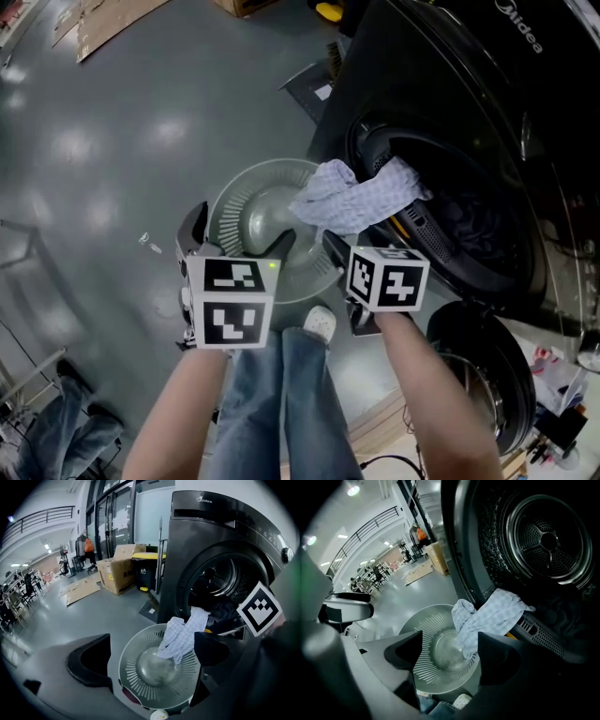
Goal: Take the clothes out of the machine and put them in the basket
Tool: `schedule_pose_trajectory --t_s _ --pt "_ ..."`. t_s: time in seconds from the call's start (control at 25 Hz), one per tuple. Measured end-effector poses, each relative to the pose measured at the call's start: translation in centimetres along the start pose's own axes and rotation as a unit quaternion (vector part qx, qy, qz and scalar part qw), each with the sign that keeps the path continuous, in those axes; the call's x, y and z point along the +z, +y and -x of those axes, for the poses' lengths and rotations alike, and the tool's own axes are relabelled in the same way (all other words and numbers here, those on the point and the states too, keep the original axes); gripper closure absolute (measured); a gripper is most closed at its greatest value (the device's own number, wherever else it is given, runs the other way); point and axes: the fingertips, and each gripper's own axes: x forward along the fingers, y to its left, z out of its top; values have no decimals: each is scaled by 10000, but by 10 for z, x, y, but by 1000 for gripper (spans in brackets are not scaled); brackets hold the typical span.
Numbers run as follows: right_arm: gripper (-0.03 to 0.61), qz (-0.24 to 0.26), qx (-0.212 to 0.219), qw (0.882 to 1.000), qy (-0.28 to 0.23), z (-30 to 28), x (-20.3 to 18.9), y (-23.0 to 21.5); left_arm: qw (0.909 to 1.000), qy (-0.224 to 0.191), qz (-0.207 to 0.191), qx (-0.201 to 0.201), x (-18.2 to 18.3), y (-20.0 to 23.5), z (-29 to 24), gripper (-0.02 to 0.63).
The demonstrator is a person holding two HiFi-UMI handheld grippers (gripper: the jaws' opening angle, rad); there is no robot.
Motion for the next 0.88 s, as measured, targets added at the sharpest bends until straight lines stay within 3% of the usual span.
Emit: schedule_pose_trajectory --t_s 0.2,0.4,0.64,0.76,0.88 --pt "213 670 -544 9962 -97 -12 22 -45 10000 33 26 -26 6 -13 -22 54" --pt "172 1551 -1156 9811 15 -30 35 -90 9999 112 72 -71 4 -22 -46 54" --pt "100 1808 -1247 9752 260 -58 48 -118 9997 226 51 -84 0 -27 -66 54" --pt "92 2005 -1328 9697 439 -72 49 -130 9998 214 40 -30 0 -25 -73 54" --pt "94 1831 -1429 9701 703 -86 38 -144 9998 201 -18 -5 1 -22 -78 54"
